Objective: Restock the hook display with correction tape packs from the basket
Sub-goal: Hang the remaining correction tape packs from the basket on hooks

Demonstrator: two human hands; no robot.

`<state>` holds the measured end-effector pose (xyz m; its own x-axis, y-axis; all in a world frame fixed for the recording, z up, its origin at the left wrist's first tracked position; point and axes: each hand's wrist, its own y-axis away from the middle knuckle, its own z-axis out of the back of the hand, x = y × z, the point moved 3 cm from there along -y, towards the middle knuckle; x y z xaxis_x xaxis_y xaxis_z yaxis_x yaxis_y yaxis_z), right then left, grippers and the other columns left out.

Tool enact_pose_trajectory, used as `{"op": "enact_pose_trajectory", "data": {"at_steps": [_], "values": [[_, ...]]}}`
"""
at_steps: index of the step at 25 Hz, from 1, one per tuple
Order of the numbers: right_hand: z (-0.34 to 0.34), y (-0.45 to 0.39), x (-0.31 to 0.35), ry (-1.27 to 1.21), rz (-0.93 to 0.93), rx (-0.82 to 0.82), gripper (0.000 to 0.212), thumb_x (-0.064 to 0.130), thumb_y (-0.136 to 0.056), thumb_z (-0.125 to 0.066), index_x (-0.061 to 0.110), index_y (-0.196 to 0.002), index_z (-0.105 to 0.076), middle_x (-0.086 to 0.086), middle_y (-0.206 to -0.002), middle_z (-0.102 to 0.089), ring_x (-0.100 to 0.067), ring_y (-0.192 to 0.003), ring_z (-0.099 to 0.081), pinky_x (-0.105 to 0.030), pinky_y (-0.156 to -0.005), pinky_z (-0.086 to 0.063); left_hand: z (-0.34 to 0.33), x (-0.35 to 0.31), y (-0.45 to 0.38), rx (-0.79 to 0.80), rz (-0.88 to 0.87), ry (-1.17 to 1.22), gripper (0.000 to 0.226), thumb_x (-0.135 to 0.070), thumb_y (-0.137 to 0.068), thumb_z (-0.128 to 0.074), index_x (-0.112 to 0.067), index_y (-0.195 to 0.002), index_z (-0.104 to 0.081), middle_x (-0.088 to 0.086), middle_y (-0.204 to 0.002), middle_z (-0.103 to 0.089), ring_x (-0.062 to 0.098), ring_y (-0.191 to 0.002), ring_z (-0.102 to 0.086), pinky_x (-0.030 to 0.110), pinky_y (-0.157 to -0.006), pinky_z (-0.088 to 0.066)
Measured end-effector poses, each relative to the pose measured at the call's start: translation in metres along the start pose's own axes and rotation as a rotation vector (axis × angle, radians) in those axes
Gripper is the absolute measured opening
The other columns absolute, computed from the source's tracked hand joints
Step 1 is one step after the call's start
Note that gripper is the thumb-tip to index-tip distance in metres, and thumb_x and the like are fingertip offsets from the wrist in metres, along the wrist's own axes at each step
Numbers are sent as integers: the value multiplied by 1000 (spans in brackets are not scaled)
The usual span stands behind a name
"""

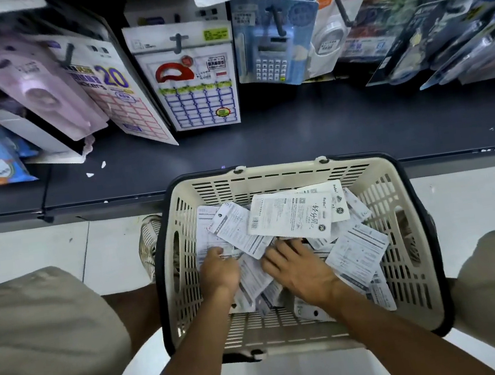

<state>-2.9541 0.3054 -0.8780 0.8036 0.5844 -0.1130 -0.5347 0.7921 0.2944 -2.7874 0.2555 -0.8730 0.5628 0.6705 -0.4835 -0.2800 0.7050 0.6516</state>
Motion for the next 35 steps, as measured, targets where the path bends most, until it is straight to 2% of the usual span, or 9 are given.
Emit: {"op": "enact_pose_trajectory", "data": {"at_steps": [2,5,9,12,16,23,26,30,35], "values": [[3,-4,-2,-40,11,-81,63,23,-70,-80,15,-126,-51,-12,-128,-56,-33,-107,-56,-47,-94,-44,5,0,-2,-47,79,157,33,-9,-101,-43,-11,-130,-56,5,-104,-60,12,-69,-50,26,-59,-39],[3,-12,7,-7,38,-25,79,36,-67,-85,20,-135,-48,-18,-156,-37,-42,-126,-50,-58,-107,-41,8,-2,0,-45,110,296,30,-8,-100,-46,-14,-126,-59,7,-111,-60,19,-80,-55,29,-73,-43],[11,-31,16,142,41,21,76,30,-88,-71,13,-154,-37,-27,-165,6,-50,-152,-2,-72,-113,9,12,-11,2,-80,61,362,9,-12,-96,-61,-19,-101,-65,7,-108,-70,24,-89,-60,31,-79,-47],[11,-42,28,269,49,110,82,26,-95,-63,12,-160,-15,-32,-160,24,-55,-148,15,-74,-106,20,21,-15,1,-157,68,378,7,-14,-95,-64,-16,-102,-65,6,-105,-71,25,-91,-64,33,-78,-51],[9,-43,33,238,72,115,83,18,-94,-66,9,-160,-16,-38,-158,19,-59,-147,7,-73,-108,14,34,-20,1,-217,22,392,12,-6,-94,-61,-14,-102,-65,5,-102,-69,24,-87,-65,32,-75,-54],[2,-45,32,93,94,70,84,29,-91,-70,10,-158,-22,-32,-162,13,-57,-148,7,-71,-115,9,63,-50,11,-267,-272,453,26,14,-88,-58,-9,-97,-68,8,-101,-71,29,-102,-67,37,-92,-55],[5,-43,25,113,178,19,76,23,-94,-68,4,-155,-26,-34,-162,-12,-57,-146,-17,-68,-118,-10,77,-71,18,-279,-388,447,24,8,-92,-57,-13,-97,-68,3,-98,-71,20,-96,-67,32,-91,-54],[26,-37,2,69,299,-51,60,6,-86,-68,4,-141,-46,-29,-148,-46,-44,-128,-54,-54,-106,-47,92,-75,30,-311,-444,455,29,7,-93,-56,-19,-93,-68,-5,-92,-69,8,-89,-64,4,-75,-47],[72,-21,-27,-185,182,21,60,14,-96,-52,16,-153,-33,-12,-149,-49,-31,-117,-60,-44,-92,-55,121,-88,27,-290,-473,651,35,14,-89,-53,-17,-87,-68,8,-90,-70,21,-87,-64,31,-82,-52]]}}
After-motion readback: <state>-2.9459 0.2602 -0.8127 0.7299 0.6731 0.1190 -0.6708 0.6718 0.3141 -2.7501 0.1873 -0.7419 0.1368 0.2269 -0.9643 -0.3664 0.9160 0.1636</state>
